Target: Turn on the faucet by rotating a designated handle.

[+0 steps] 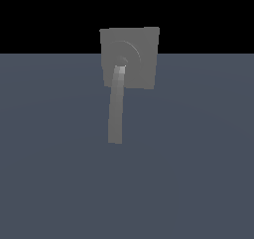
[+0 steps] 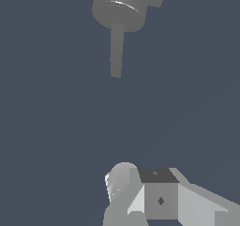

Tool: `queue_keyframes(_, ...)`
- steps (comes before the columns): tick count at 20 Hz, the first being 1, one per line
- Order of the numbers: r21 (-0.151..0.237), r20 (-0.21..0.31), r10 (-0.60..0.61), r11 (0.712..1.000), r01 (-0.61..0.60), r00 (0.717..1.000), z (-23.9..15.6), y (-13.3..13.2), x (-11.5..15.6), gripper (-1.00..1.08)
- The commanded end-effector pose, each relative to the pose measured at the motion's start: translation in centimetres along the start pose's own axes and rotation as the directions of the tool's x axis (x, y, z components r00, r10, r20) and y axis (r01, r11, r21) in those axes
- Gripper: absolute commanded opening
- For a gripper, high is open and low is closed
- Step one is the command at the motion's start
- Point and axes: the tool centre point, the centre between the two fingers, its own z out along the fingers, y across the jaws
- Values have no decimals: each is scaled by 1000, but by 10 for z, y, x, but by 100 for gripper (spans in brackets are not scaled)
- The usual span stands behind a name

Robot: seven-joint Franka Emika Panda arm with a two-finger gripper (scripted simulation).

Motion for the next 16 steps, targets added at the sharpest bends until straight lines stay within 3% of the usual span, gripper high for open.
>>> queue_keyframes(1,0,0,0,1000,0,1000,0,0,0,-100)
queue_keyframes(16,-51,-38,-32,998,30,999,-12,4,5,-100)
